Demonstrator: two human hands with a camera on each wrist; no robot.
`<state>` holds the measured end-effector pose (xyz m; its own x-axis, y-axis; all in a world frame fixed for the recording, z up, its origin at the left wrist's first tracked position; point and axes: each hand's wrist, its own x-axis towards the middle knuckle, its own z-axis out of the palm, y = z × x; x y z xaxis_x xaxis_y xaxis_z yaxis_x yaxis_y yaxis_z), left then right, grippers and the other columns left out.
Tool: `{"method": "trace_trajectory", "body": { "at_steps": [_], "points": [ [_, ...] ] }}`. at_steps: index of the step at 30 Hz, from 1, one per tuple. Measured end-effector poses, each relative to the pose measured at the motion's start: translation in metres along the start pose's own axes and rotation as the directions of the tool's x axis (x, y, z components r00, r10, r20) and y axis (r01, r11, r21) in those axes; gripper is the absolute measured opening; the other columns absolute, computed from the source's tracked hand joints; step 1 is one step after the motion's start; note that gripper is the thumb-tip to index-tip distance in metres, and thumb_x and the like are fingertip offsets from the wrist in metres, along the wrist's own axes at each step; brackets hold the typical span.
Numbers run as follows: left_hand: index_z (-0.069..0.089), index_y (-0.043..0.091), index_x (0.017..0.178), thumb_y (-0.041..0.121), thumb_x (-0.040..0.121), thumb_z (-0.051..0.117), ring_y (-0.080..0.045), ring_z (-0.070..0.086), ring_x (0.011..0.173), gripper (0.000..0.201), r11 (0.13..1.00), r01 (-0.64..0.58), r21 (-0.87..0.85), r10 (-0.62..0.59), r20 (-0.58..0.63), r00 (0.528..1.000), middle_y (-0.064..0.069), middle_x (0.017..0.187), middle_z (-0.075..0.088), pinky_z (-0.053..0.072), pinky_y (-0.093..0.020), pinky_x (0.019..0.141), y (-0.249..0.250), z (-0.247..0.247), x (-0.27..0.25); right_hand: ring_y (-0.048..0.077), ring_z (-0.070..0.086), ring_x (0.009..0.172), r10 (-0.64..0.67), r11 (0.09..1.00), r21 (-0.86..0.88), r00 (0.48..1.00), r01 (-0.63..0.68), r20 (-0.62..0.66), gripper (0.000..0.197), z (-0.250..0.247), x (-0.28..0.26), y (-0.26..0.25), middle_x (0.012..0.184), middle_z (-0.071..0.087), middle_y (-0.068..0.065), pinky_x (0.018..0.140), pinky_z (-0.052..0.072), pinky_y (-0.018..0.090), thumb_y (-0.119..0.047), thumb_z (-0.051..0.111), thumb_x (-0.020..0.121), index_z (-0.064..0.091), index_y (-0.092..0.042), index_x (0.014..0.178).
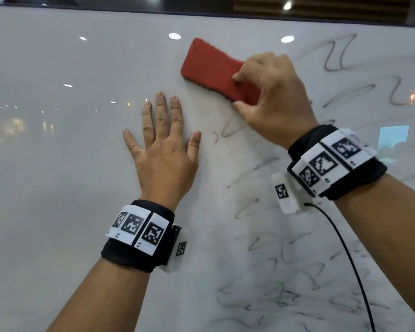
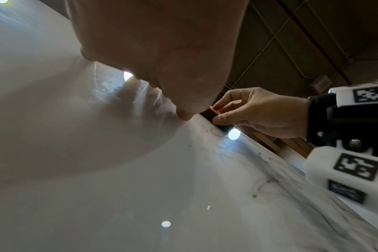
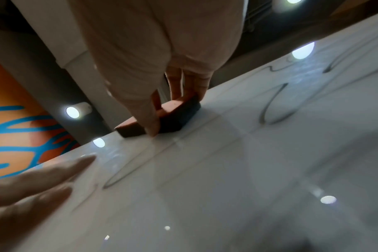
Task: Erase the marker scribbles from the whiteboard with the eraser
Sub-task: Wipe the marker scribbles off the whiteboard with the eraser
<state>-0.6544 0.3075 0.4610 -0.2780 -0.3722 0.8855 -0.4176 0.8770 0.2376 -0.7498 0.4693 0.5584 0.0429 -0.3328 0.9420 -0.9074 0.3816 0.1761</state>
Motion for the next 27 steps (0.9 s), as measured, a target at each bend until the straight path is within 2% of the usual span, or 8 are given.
{"method": "trace_trajectory", "body": {
  "at_steps": [5,11,15,17,19,22,25,27],
  "points": [
    [-0.002,0.028,0.158,0.055,0.102,0.023,-0.017,-0.009,0.152,0.067,1.0,-0.011,-0.002,0.011,-0.014,1.0,0.005,0.166,-0.011,0.004,-0.064,0.117,-0.004,0.003,-0.007,0.023,0.051,0.106,0.197,0.979,0.098,0.961,-0.181,-0.196,0.035,0.011,-0.008,-0.007,0.114,0.06,0.005,0.081,0.037,0.02,-0.025,0.076,0.077,0.066,-0.016,0.109],
    [-0.003,0.025,0.158,0.055,0.103,0.024,-0.02,-0.005,0.153,0.068,1.0,-0.02,0.015,0.02,-0.007,1.0,0.001,0.166,-0.007,0.008,-0.063,0.118,-0.014,0.009,-0.027,0.027,0.051,0.101,0.041,0.996,0.077,0.999,-0.041,0.0,0.035,0.027,-0.049,-0.032,0.112,0.06,0.007,0.082,0.044,0.03,-0.024,0.08,0.074,0.068,-0.013,0.105],
    [-0.003,0.025,0.158,0.055,0.103,0.024,-0.02,-0.006,0.153,0.068,1.0,-0.011,0.021,0.011,0.012,1.0,0.002,0.166,-0.009,0.007,-0.061,0.118,-0.019,0.01,-0.037,0.026,0.051,0.105,0.196,0.977,0.114,0.969,-0.18,-0.151,0.038,0.021,-0.034,-0.021,0.114,0.06,0.006,0.083,0.035,0.019,-0.027,0.079,0.073,0.068,-0.015,0.107],
    [-0.004,0.026,0.158,0.055,0.103,0.023,-0.019,-0.006,0.152,0.069,1.0,-0.008,0.024,0.008,0.019,1.0,0.002,0.166,-0.009,0.006,-0.061,0.118,-0.02,0.01,-0.039,0.026,0.051,0.103,0.243,0.966,0.134,0.953,-0.221,-0.181,0.037,0.029,-0.042,-0.032,0.112,0.059,0.006,0.087,0.043,0.026,-0.026,0.08,0.072,0.067,-0.015,0.105],
    [-0.004,0.026,0.158,0.056,0.103,0.023,-0.019,-0.006,0.152,0.069,1.0,-0.007,0.021,0.007,0.02,1.0,0.002,0.166,-0.009,0.006,-0.062,0.118,-0.021,0.011,-0.04,0.027,0.052,0.101,0.21,0.974,0.113,0.965,-0.194,-0.154,0.036,0.038,-0.058,-0.044,0.11,0.059,0.008,0.087,0.048,0.033,-0.025,0.08,0.072,0.067,-0.014,0.103],
    [-0.003,0.025,0.158,0.056,0.102,0.023,-0.02,-0.005,0.153,0.069,1.0,-0.008,0.019,0.008,0.021,1.0,0.001,0.166,-0.007,0.007,-0.062,0.118,-0.021,0.011,-0.041,0.029,0.052,0.1,0.12,0.99,0.077,0.991,-0.116,-0.05,0.037,0.037,-0.066,-0.044,0.111,0.059,0.009,0.081,0.045,0.028,-0.027,0.08,0.073,0.067,-0.013,0.104],
    [-0.003,0.025,0.158,0.056,0.103,0.023,-0.02,-0.005,0.153,0.069,1.0,-0.008,0.029,0.007,0.026,1.0,0.001,0.166,-0.008,0.008,-0.063,0.118,-0.021,0.01,-0.041,0.028,0.053,0.103,0.201,0.977,0.101,0.968,-0.187,-0.151,0.037,0.028,-0.051,-0.029,0.112,0.059,0.009,0.083,0.041,0.023,-0.029,0.078,0.073,0.068,-0.014,0.105],
    [-0.004,0.025,0.158,0.055,0.103,0.023,-0.02,-0.006,0.152,0.068,0.999,-0.011,0.038,0.009,0.034,0.999,0.001,0.166,-0.009,0.008,-0.063,0.118,-0.022,0.01,-0.042,0.028,0.053,0.102,0.282,0.956,0.143,0.932,-0.255,-0.227,0.037,0.03,-0.051,-0.028,0.112,0.059,0.011,0.084,0.045,0.025,-0.029,0.079,0.072,0.069,-0.013,0.104]
  ]
}}
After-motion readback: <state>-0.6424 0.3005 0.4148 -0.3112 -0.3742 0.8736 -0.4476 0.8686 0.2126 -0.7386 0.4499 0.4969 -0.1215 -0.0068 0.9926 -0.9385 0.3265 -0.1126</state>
